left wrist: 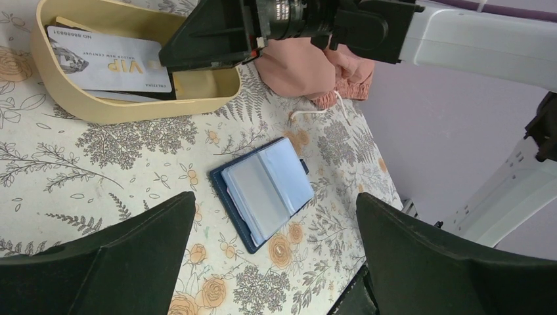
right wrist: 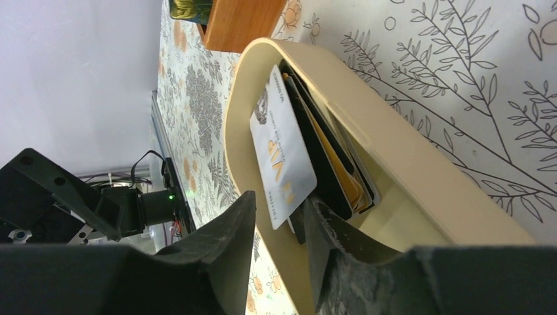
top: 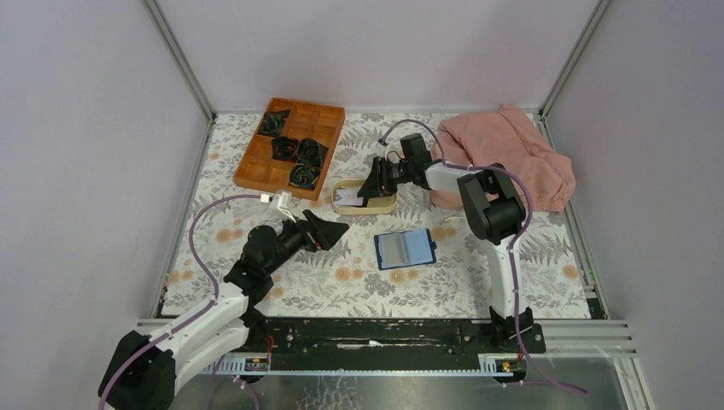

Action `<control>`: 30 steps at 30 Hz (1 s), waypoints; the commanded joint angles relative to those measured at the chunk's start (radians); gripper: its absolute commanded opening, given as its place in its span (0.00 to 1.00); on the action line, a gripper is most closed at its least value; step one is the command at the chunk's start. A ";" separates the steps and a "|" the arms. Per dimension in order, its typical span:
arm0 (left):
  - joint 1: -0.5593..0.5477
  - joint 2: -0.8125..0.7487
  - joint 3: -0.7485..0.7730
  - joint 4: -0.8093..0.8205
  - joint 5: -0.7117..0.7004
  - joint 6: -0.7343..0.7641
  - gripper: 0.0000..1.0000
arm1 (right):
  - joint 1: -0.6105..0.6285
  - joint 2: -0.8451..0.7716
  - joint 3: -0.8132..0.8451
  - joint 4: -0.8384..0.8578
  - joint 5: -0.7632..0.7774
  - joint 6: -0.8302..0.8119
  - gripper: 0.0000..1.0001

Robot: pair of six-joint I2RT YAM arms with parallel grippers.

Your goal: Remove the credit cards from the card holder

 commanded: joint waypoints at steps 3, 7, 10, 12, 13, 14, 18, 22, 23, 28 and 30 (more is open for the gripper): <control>0.007 0.035 -0.002 0.086 0.013 -0.007 1.00 | -0.005 -0.156 -0.006 -0.017 0.074 -0.032 0.42; 0.007 0.063 -0.017 0.127 0.023 -0.010 1.00 | -0.008 -0.257 -0.014 -0.140 0.190 -0.124 0.44; -0.003 0.098 0.001 0.128 0.034 0.027 1.00 | -0.015 -0.342 -0.056 -0.200 0.271 -0.167 0.46; -0.045 0.116 0.030 0.083 -0.005 0.069 0.99 | -0.012 -0.415 -0.103 -0.248 0.381 -0.193 0.47; -0.075 0.122 0.048 0.058 -0.042 0.096 0.99 | -0.008 -0.463 -0.144 -0.245 0.424 -0.196 0.48; -0.113 0.129 0.065 0.033 -0.082 0.120 0.99 | -0.001 -0.517 -0.197 -0.237 0.467 -0.196 0.49; -0.221 0.204 0.124 -0.004 -0.204 0.161 0.97 | 0.081 -0.703 -0.405 -0.241 0.660 -0.203 0.58; -0.250 0.300 0.125 0.057 -0.219 0.132 0.95 | 0.190 -0.808 -0.569 -0.264 0.829 -0.177 0.72; -0.251 0.318 0.117 0.076 -0.233 0.120 0.94 | 0.228 -0.823 -0.600 -0.274 0.871 -0.167 0.73; -0.251 0.287 0.091 0.087 -0.287 0.094 0.90 | 0.379 -0.821 -0.672 -0.320 1.058 -0.104 0.80; -0.251 0.261 0.094 0.057 -0.289 0.099 0.91 | 0.420 -0.793 -0.670 -0.325 1.104 -0.077 0.81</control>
